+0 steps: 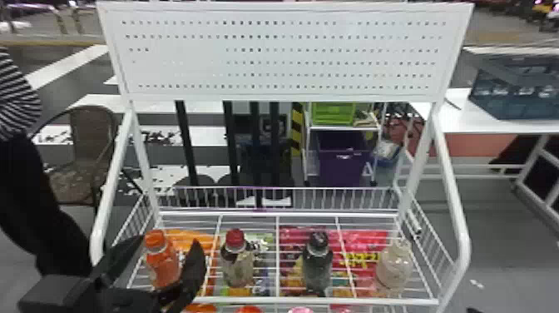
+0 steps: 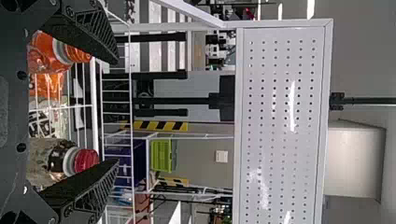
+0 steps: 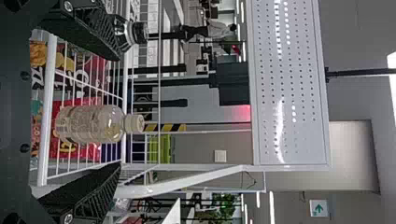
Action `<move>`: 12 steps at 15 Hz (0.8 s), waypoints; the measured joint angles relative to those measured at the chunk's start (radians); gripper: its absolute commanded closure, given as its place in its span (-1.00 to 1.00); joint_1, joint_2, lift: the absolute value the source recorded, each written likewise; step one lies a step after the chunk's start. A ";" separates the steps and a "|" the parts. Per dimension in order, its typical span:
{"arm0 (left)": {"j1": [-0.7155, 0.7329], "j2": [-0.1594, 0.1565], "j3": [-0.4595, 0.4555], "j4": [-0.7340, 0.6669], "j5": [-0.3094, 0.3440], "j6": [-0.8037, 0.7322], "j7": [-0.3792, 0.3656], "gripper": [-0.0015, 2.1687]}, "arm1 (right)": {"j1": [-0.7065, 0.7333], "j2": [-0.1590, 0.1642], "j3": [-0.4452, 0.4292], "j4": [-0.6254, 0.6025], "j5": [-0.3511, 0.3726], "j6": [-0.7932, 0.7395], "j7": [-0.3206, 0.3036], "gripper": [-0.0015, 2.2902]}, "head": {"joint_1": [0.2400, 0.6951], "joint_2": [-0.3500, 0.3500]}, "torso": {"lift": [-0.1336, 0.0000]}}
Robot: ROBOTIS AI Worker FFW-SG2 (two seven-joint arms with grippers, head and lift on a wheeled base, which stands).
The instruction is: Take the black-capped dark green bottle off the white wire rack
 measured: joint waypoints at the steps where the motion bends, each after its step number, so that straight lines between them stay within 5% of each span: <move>1: 0.000 0.000 0.000 -0.003 -0.001 0.003 0.000 -0.86 | -0.029 0.001 0.031 0.048 0.020 -0.019 -0.017 -0.93 | 0.14 0.00 | 1.00; 8: -0.008 -0.003 -0.006 0.002 -0.007 0.008 0.000 -0.86 | -0.286 0.000 0.278 0.338 0.101 -0.026 -0.184 -0.92 | 0.14 0.00 | 1.00; 12: -0.011 0.000 -0.005 0.004 -0.007 0.017 -0.003 -0.86 | -0.457 0.025 0.372 0.488 0.145 -0.021 -0.313 -0.92 | 0.14 0.00 | 1.00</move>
